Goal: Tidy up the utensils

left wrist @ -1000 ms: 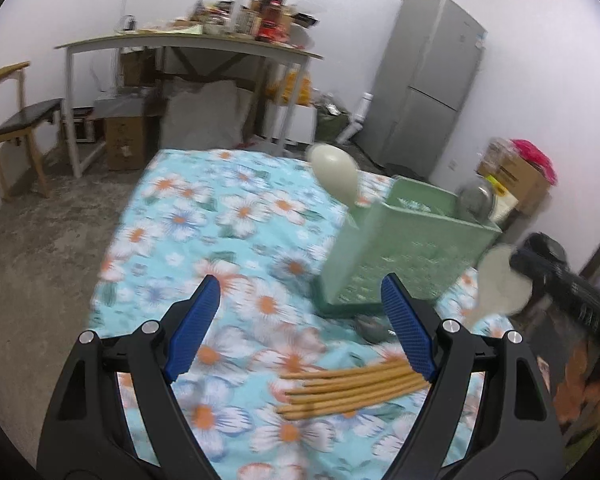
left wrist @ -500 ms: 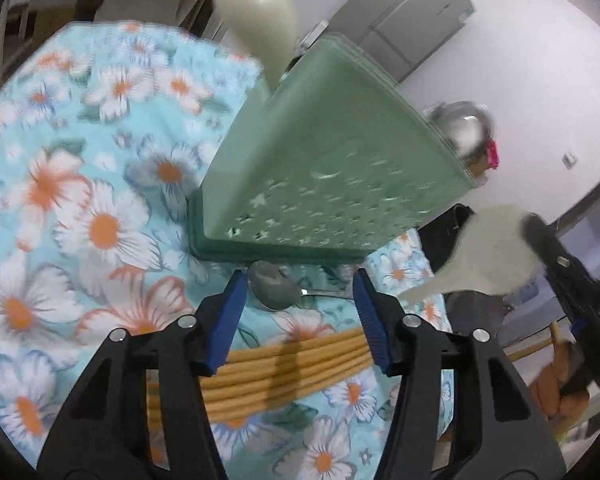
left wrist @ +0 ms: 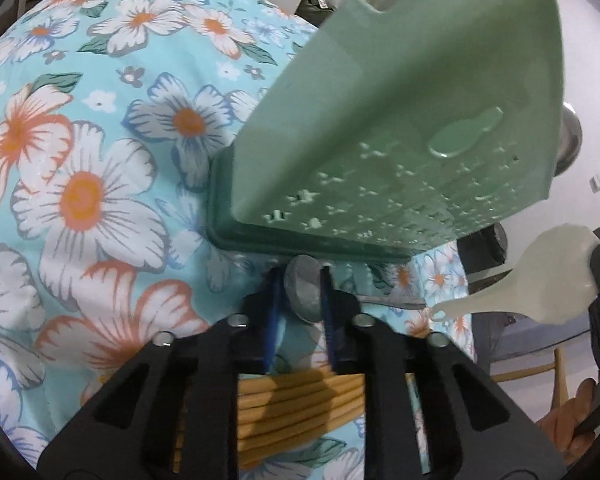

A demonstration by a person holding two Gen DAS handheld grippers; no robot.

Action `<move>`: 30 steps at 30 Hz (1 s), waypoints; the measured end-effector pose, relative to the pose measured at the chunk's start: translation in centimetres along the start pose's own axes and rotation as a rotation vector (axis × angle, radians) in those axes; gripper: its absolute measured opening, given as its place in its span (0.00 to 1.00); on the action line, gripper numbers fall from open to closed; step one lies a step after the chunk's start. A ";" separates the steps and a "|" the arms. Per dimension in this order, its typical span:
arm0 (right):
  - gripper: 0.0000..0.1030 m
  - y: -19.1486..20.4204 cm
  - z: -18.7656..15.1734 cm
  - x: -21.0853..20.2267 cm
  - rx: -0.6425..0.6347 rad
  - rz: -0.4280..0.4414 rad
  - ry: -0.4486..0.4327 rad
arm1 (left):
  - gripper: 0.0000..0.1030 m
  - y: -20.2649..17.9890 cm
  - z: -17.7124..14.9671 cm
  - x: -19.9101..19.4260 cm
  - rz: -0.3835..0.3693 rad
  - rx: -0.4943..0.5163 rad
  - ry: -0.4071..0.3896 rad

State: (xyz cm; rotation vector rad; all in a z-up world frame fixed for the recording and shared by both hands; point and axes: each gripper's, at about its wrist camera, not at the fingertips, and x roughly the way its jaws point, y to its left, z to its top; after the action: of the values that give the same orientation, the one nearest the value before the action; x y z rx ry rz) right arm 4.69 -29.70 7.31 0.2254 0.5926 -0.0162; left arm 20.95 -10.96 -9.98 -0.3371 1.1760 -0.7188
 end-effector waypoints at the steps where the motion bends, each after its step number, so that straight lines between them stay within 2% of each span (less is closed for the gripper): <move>1: 0.02 0.0 0.0 0.0 0.001 0.000 -0.001 | 0.05 0.2 0.0 -0.1 0.011 0.001 -0.005; 8: 0.02 0.1 0.2 -0.2 -0.003 -0.010 -0.014 | 0.04 -0.2 -0.6 -2.6 0.028 0.044 -0.052; 23: 0.02 0.7 0.4 -1.1 -0.019 -0.016 -0.042 | 0.01 -4.7 -3.3 -12.2 0.112 0.288 -0.237; 30: 0.02 0.9 0.6 -1.5 -0.026 -0.024 -0.055 | 0.01 -5.6 -4.1 -16.6 0.101 0.342 -0.297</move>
State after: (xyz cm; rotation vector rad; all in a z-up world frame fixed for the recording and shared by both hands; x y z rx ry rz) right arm 3.82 -29.05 8.84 0.1924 0.5407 -0.0378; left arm 11.94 -3.46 3.75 -0.0916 0.7670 -0.7384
